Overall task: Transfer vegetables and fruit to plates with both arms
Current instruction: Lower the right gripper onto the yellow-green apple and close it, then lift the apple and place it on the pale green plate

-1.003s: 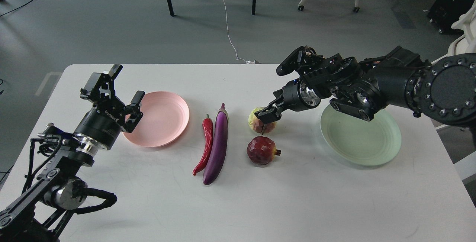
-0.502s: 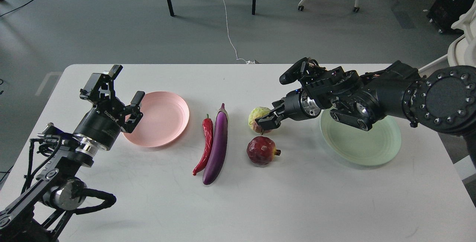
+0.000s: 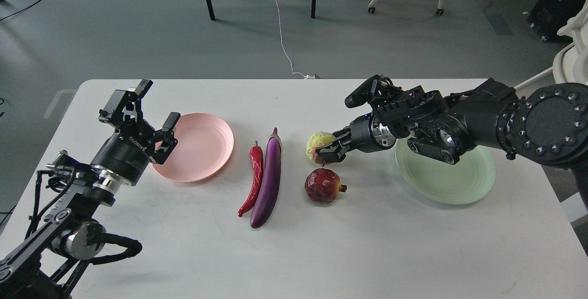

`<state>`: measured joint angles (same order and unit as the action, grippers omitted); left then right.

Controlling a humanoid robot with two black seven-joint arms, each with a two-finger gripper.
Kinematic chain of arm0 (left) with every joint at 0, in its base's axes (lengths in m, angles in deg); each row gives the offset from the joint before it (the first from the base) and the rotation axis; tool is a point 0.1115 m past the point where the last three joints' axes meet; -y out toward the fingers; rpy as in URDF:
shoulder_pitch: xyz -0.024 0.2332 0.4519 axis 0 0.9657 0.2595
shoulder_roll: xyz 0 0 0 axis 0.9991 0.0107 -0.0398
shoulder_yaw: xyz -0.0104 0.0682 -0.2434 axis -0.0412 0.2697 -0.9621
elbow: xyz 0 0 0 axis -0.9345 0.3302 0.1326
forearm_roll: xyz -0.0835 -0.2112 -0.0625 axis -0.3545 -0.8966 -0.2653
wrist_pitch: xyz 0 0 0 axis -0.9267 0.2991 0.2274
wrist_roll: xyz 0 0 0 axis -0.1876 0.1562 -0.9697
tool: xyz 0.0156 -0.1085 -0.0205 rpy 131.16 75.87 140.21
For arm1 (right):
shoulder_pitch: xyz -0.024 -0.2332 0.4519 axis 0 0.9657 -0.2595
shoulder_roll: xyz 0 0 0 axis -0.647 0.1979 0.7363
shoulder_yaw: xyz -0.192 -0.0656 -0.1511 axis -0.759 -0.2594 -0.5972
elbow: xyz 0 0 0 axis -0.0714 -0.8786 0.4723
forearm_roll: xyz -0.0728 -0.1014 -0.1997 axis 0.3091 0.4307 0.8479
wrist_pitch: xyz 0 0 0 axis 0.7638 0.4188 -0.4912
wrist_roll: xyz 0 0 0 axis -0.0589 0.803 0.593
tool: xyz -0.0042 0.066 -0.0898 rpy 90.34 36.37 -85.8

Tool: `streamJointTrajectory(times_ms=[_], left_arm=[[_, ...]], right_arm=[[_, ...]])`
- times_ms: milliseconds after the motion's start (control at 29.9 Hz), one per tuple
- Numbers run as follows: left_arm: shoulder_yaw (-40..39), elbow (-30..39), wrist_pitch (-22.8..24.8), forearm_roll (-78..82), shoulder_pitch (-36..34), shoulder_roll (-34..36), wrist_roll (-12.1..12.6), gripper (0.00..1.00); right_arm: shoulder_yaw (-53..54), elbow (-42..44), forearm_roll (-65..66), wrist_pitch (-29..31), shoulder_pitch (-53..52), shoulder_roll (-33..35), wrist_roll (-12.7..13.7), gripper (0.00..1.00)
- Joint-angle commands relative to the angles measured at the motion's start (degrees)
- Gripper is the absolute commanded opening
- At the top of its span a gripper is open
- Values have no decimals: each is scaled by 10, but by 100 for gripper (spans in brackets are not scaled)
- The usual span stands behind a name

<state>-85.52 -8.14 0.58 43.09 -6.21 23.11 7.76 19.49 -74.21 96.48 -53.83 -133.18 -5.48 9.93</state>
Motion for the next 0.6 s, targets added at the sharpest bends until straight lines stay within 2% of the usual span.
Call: streamJointTrajectory(times_ms=[0, 100, 167, 334, 468, 569], left_arm=[[-4, 0, 1, 0, 0, 1, 0, 99], [-4, 0, 1, 0, 0, 2, -1, 99], [-4, 0, 2, 0, 0, 2, -1, 99], [-3, 0, 2, 0, 0, 2, -1, 99], [-5, 0, 2, 0, -3, 0, 0, 99], [-3, 0, 2, 0, -4, -3, 0, 99]], right_arm=[[1, -20, 3, -2, -30, 0, 0, 43], [-1, -46, 12, -15, -73, 0, 0, 44], [-2, -73, 13, -21, -104, 25, 0, 44], [-3, -150, 92, -22, -160, 137, 0, 44], [-3, -167, 183, -22, -164, 240, 0, 45], [-9, -163, 239, -32, -150, 293, 0, 45]])
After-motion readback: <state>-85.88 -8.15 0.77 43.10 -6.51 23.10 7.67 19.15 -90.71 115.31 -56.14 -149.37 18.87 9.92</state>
